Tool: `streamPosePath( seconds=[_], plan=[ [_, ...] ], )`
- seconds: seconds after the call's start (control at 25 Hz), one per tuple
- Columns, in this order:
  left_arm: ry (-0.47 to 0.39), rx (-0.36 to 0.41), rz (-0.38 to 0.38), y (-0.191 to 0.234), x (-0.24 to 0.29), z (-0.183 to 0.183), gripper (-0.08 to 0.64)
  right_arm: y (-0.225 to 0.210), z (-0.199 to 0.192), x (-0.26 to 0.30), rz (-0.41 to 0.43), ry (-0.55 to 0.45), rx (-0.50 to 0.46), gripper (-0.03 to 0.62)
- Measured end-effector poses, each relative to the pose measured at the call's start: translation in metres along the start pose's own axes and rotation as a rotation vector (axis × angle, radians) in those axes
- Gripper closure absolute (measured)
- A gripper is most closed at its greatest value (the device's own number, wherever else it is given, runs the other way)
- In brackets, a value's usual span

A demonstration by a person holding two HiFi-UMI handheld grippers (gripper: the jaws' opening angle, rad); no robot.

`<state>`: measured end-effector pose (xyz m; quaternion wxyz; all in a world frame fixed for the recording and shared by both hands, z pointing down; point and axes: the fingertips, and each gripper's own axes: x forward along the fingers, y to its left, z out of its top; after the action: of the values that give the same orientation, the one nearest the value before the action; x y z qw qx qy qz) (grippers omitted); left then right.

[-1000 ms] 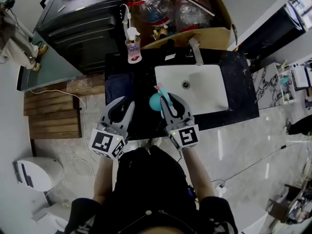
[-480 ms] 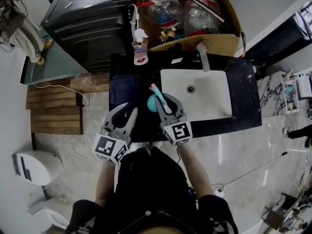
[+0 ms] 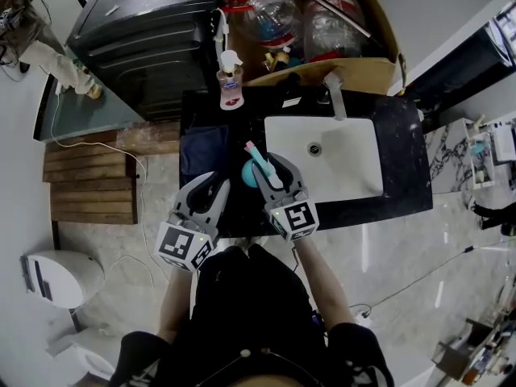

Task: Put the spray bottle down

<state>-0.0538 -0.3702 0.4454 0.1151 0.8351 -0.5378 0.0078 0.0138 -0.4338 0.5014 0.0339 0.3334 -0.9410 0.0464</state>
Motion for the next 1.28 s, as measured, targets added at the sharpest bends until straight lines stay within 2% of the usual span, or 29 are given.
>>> streamPosePath(
  seconds=[0.04, 0.28, 0.44, 0.64, 0.92, 1.0, 1.04, 1.08, 1.28],
  plan=[
    [-0.001, -0.002, -0.001, -0.001, 0.001, 0.0, 0.486, 0.0, 0.002, -0.001, 0.004, -0.002, 0.004, 0.442],
    [-0.007, 0.003, -0.021, -0.008, 0.007, 0.002, 0.486, -0.003, 0.019, -0.018, -0.003, -0.032, 0.013, 0.439],
    [-0.017, 0.014, -0.048, -0.015, 0.013, 0.005, 0.486, -0.01, 0.036, -0.039, -0.037, -0.076, 0.018, 0.439],
    [-0.03, 0.02, -0.068, -0.022, 0.02, 0.011, 0.486, -0.025, 0.053, -0.077, -0.123, -0.114, 0.042, 0.448],
    [-0.052, 0.049, -0.094, -0.03, 0.026, 0.018, 0.486, -0.054, 0.061, -0.135, -0.303, -0.139, 0.062, 0.475],
    [-0.054, 0.05, -0.1, -0.032, 0.027, 0.019, 0.486, -0.06, 0.062, -0.151, -0.354, -0.14, 0.061, 0.493],
    [-0.055, 0.048, -0.1, -0.032, 0.027, 0.02, 0.486, -0.062, 0.064, -0.159, -0.381, -0.138, 0.058, 0.521],
    [-0.056, 0.045, -0.099, -0.033, 0.026, 0.021, 0.486, -0.064, 0.065, -0.166, -0.404, -0.132, 0.051, 0.582],
    [-0.068, 0.033, -0.105, -0.034, 0.028, 0.023, 0.486, -0.065, 0.068, -0.182, -0.454, -0.101, 0.02, 0.591]
  ],
)
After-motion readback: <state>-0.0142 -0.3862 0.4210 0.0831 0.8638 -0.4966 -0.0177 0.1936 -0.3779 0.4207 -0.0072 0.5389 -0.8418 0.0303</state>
